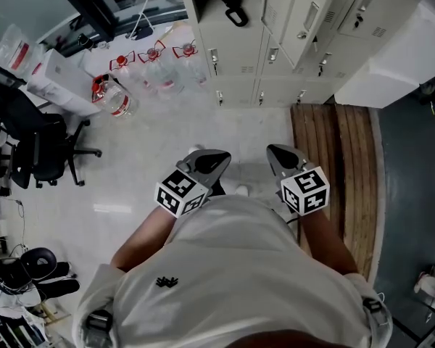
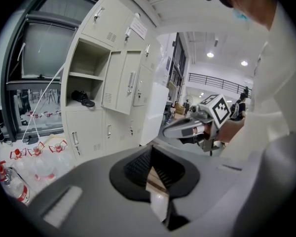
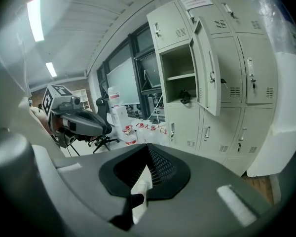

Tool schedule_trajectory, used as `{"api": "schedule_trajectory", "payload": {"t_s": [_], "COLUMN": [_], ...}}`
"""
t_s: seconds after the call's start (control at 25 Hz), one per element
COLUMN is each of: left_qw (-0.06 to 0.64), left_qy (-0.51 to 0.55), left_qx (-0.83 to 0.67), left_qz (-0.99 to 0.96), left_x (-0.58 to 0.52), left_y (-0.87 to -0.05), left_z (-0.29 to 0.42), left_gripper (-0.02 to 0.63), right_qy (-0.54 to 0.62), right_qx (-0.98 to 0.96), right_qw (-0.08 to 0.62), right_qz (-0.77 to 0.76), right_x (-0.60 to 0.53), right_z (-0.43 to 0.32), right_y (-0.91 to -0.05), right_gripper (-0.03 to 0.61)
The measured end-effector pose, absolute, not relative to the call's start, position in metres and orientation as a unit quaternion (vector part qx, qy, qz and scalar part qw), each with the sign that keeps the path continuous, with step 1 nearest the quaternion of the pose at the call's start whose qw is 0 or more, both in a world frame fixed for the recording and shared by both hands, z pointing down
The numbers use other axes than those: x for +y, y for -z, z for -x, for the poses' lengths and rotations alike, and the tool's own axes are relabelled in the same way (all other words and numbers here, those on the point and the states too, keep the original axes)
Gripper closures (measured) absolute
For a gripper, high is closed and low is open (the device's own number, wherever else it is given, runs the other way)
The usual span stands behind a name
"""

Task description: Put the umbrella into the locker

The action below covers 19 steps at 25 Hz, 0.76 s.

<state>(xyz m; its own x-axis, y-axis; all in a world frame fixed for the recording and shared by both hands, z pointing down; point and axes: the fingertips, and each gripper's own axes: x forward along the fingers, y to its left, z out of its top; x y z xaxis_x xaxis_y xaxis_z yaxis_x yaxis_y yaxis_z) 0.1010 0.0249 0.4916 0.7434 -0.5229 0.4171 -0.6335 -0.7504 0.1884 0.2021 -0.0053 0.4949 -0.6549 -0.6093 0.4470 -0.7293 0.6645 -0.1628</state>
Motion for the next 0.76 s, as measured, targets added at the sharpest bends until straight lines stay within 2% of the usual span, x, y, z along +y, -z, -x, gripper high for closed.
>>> {"api": "schedule_trajectory", "payload": {"t_s": [0.76], "left_qw": [0.161], "left_qy": [-0.167], "left_qx": [-0.317], "left_qz": [-0.92], "left_x": [-0.023], "left_y": [-0.492], "left_z": [-0.087], "left_gripper": [0.558], "right_qy": [-0.15], "right_qx": [-0.897], "right_qw": [0.198], "right_qz": [-0.367], "right_x": [-0.057], "right_z": [-0.183], "right_y": [-0.496], "right_gripper": [0.577]}}
